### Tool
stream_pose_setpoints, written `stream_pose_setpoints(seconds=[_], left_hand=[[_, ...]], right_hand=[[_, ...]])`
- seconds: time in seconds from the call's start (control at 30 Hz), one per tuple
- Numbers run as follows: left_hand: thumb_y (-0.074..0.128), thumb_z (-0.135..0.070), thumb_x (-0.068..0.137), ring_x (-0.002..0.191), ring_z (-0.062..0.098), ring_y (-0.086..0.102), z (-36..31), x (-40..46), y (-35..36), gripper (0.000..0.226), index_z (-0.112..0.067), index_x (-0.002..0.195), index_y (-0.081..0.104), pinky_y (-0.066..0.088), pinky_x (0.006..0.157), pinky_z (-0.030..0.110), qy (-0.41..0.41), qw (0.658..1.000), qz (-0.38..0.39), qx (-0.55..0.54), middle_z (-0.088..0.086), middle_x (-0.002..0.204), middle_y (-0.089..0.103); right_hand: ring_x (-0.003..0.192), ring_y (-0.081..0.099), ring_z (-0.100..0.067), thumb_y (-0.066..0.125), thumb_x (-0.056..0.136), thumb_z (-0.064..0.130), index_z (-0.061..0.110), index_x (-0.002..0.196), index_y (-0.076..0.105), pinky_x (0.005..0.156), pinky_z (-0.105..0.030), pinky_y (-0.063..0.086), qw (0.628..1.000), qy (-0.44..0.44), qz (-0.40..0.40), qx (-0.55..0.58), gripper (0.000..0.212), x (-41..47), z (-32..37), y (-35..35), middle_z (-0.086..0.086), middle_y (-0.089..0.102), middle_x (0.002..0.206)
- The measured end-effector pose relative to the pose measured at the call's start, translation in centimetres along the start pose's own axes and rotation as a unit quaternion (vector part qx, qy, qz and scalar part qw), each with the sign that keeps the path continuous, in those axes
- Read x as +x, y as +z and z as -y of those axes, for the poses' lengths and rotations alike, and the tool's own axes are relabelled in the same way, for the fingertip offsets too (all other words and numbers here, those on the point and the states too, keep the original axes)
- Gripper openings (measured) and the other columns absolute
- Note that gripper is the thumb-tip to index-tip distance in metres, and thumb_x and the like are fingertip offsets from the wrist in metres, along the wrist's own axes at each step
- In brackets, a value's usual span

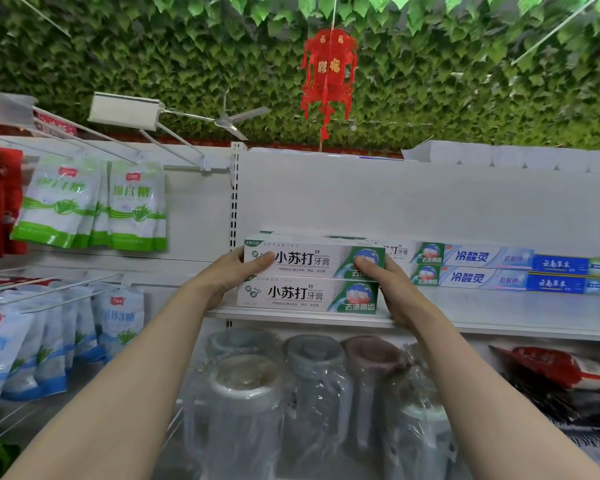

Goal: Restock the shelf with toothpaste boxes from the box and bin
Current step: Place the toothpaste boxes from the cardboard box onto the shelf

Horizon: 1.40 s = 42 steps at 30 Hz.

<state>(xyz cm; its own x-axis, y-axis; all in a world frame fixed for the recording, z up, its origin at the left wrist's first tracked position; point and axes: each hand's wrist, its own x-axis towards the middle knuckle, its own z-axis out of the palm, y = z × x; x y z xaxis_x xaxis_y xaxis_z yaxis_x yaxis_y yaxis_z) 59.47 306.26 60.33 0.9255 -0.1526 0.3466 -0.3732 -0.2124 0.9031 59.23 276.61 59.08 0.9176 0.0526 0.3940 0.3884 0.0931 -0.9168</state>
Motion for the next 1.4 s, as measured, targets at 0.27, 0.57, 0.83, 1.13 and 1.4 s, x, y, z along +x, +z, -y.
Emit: stream_pose_setpoints(seconds=[0.27, 0.57, 0.83, 1.13, 1.4], left_hand=[[0.093, -0.066, 0.035, 0.113, 0.015, 0.065, -0.3, 0.8, 0.1, 0.093, -0.028, 0.116, 0.065, 0.044, 0.109, 0.038, 0.009, 0.999, 0.034, -0.027, -0.010, 0.112, 0.075], [0.088, -0.076, 0.024, 0.111, 0.013, 0.065, -1.5, 1.9, -0.7, 0.103, -0.027, 0.113, 0.068, 0.043, 0.107, 0.036, 0.014, 1.000, 0.009, 0.011, -0.011, 0.109, 0.075], [0.092, -0.066, 0.029, 0.110, 0.011, 0.065, -2.3, 2.9, -1.3, 0.094, -0.028, 0.112, 0.069, 0.042, 0.103, 0.033, 0.029, 0.999, 0.011, -0.010, -0.011, 0.107, 0.076], [0.091, -0.071, 0.034, 0.120, 0.016, 0.062, 0.1, 3.9, -1.8, 0.105, -0.030, 0.126, 0.060, 0.038, 0.114, 0.041, -0.061, 0.997, 0.049, 0.011, -0.009, 0.124, 0.070], [0.040, -0.069, 0.091, 0.130, 0.023, 0.043, -2.2, -2.5, 3.9, 0.067, -0.022, 0.136, 0.057, 0.034, 0.109, 0.039, 0.145, 0.907, -0.309, 0.245, 0.003, 0.138, 0.055]], right_hand=[[0.099, 0.073, -0.026, 0.075, 0.081, 0.034, 0.010, 0.128, 0.056, 0.081, -0.037, 0.059, 1.000, -0.017, 0.010, -0.016, 0.056, 0.1, 0.0, -0.3, -0.010, 0.075, 0.111], [0.098, 0.074, -0.022, 0.070, 0.091, 0.033, 0.007, 0.120, 0.061, 0.079, -0.029, 0.057, 0.995, -0.037, -0.003, -0.088, 0.040, 0.5, 1.4, -0.4, -0.008, 0.076, 0.110], [0.097, 0.074, -0.025, 0.072, 0.088, 0.038, 0.007, 0.118, 0.062, 0.079, -0.036, 0.061, 0.995, -0.041, -0.001, -0.094, 0.045, 1.2, 1.9, 0.2, -0.010, 0.076, 0.109], [0.088, 0.074, -0.026, 0.070, 0.092, 0.028, 0.008, 0.117, 0.063, 0.077, -0.038, 0.059, 0.988, 0.052, 0.046, -0.136, 0.033, 2.4, 1.7, -0.1, -0.018, 0.072, 0.114], [0.125, 0.050, -0.021, 0.042, 0.093, 0.048, 0.016, 0.139, 0.053, 0.107, -0.041, 0.037, 0.869, -0.222, -0.280, -0.343, 0.056, -2.6, 1.7, 3.8, -0.001, 0.061, 0.133]])
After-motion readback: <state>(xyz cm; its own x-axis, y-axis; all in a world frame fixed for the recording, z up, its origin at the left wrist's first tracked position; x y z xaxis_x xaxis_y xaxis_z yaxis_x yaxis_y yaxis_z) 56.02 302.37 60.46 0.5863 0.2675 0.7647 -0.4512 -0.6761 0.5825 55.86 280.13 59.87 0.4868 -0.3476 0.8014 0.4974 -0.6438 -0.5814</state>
